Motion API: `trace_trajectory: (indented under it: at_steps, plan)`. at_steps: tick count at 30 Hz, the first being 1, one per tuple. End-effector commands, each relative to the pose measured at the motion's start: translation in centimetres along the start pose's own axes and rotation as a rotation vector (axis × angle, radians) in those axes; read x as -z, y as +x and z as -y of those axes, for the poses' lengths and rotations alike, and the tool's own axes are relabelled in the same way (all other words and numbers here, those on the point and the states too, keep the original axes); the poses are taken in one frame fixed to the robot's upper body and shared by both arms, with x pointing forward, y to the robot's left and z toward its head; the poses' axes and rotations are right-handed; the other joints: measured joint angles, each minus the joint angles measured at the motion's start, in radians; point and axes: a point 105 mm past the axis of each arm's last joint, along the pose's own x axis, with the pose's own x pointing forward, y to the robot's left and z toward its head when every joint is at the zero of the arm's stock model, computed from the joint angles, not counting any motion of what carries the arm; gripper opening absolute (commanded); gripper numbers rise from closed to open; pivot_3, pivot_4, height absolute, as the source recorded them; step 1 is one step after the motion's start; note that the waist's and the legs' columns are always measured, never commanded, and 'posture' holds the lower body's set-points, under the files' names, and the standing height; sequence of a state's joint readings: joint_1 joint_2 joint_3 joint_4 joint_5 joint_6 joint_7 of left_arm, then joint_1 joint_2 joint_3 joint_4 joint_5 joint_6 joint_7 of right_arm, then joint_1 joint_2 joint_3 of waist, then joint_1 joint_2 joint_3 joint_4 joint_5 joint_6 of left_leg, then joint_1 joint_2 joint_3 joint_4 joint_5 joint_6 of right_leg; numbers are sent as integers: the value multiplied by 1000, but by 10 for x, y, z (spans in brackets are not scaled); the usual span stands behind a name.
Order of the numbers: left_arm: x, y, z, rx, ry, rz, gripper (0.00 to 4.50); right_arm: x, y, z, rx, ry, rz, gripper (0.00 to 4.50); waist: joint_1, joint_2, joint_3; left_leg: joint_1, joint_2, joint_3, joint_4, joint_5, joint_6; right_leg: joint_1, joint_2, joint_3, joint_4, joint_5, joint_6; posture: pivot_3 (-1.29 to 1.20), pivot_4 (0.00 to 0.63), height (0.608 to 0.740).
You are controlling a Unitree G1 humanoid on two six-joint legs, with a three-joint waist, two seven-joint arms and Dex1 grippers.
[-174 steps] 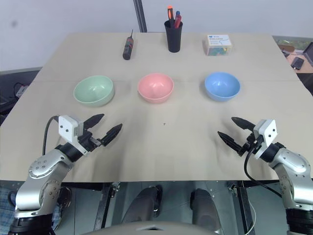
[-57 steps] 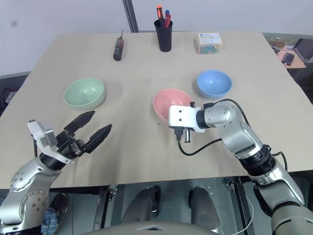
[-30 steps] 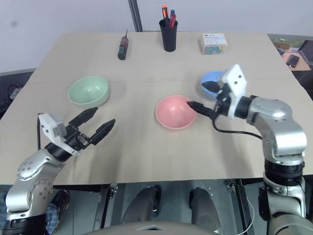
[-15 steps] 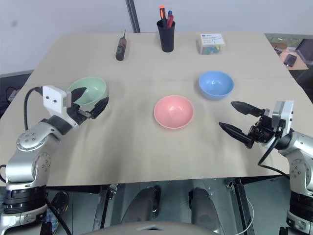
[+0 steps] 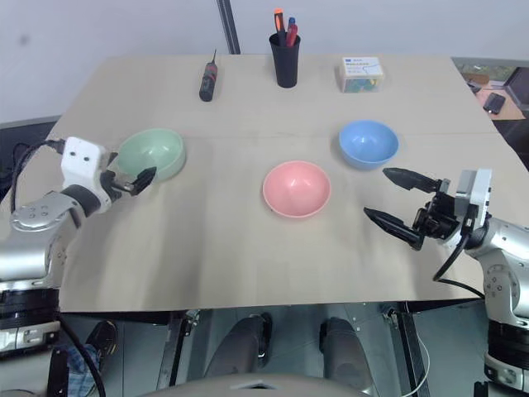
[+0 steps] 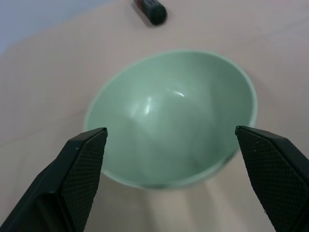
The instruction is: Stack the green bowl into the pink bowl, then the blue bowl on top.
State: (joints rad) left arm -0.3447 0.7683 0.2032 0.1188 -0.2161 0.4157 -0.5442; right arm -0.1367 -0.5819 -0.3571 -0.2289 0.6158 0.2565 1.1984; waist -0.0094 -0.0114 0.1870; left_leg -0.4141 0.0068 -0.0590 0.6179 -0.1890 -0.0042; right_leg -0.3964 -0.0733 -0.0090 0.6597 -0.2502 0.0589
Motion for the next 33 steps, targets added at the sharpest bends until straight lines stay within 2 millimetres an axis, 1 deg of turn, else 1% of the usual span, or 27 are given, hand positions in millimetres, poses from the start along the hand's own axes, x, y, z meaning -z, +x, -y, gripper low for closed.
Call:
trace_trajectory:
  at_steps: [1,4,7,12,18,25,33]
  plan:
    - [-9,9,-2,34,122,7,4500,-11,5,1,-13,-48,27,4441,-1,0,0,0,0,0,0,0,0,0,0,0,0,0,0,0,150,740]
    - [-17,20,5,96,146,27,4500,-13,6,1,-9,-58,26,4441,-1,0,0,0,0,0,0,0,0,0,0,0,0,0,0,0,150,740]
    - [-23,26,5,116,163,43,4500,-14,7,1,-4,-61,24,4441,-2,0,0,0,0,0,0,0,0,0,0,0,0,0,0,0,150,740]
    - [-31,30,3,113,137,93,4500,-14,4,0,15,-62,16,4441,-5,0,0,0,0,0,0,0,0,0,0,0,0,0,0,0,150,740]
    - [-34,30,5,116,121,127,4500,-15,2,1,30,-63,11,4441,-4,0,0,0,0,0,0,0,0,0,0,0,0,0,0,0,150,740]
    - [-27,29,11,133,123,118,4500,-15,3,3,32,-64,6,4441,-4,0,0,0,0,0,0,0,0,0,0,0,1,0,0,0,150,740]
    - [-10,27,11,141,128,39,4500,-13,1,6,40,-70,-1,4441,-4,0,0,0,0,0,1,0,0,0,0,0,1,0,0,0,150,740]
